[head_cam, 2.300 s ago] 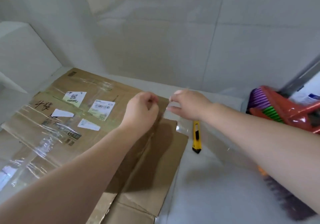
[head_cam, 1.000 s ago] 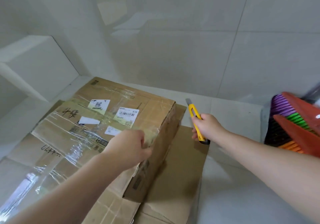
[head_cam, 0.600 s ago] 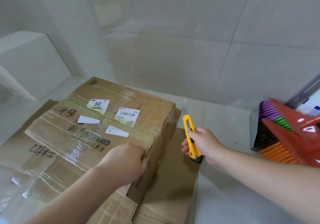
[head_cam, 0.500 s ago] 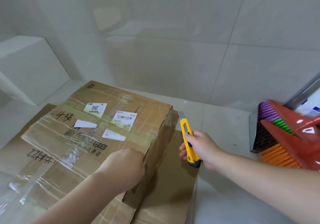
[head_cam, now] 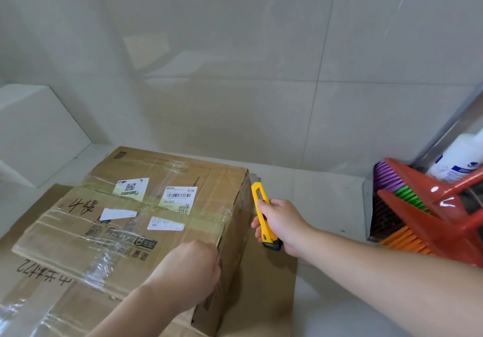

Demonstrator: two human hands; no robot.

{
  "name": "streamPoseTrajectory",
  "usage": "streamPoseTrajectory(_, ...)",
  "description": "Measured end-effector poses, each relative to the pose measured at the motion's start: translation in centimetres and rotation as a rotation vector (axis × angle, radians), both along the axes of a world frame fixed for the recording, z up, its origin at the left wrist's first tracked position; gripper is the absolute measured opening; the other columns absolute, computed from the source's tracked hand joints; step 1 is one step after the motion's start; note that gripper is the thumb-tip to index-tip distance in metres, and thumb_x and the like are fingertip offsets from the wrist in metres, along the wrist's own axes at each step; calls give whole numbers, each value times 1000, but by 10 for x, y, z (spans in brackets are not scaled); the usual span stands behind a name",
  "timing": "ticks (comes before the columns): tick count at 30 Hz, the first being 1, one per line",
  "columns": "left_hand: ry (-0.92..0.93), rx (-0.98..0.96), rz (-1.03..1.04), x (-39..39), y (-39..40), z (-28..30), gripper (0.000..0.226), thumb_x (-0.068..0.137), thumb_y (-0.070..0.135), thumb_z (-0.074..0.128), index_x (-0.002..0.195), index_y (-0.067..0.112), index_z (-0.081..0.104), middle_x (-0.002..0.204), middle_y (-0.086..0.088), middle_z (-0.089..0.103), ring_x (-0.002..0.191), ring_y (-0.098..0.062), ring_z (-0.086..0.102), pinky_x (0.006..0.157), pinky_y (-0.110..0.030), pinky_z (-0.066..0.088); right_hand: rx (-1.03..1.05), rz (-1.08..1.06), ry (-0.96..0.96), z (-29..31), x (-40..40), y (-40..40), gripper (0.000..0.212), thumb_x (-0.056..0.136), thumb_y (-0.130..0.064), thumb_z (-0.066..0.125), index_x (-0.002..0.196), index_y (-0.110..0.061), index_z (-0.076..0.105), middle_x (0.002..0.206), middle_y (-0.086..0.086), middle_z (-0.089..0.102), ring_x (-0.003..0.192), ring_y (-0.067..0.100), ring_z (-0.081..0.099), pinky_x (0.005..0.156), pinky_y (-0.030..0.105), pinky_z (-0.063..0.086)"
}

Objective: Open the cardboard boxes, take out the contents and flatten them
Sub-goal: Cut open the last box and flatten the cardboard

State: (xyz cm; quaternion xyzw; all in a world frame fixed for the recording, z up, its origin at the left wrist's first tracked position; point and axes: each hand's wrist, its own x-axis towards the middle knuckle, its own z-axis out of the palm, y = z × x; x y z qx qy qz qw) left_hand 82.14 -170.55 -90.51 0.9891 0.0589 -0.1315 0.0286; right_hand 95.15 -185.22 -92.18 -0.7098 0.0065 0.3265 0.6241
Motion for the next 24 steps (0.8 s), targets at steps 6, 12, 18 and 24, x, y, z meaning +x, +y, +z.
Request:
streamPoseTrajectory(6,-10,-18,5,1,-1,1,33,95,30,34,64,21,27,68,3,37,69,-21,44,61,-27,34,-22,13,6,-1,5,2,24,102,-25,43,97,-4,53,69,12,61,47,21,55,46,27,48)
streamPoseTrajectory(12,-13,-20,6,1,0,-1,33,95,29,34,64,21,28,68,4,37,69,-21,44,60,-27,33,-50,15,-17,-1,7,8,27,101,-26,42,100,-1,53,70,12,61,47,20,55,47,27,48)
streamPoseTrajectory(18,-12,-48,4,3,1,-1,30,94,25,35,64,21,31,67,3,41,66,-20,46,57,-27,35,-41,18,29,0,3,13,29,102,-27,41,107,0,52,70,13,60,48,20,56,49,28,49)
streamPoseTrajectory(24,-15,-47,-10,5,2,-2,30,93,26,36,64,21,32,67,3,42,67,-20,48,56,-26,36,-61,49,57,4,8,7,29,101,-27,43,106,-1,55,69,12,60,49,20,57,48,26,49)
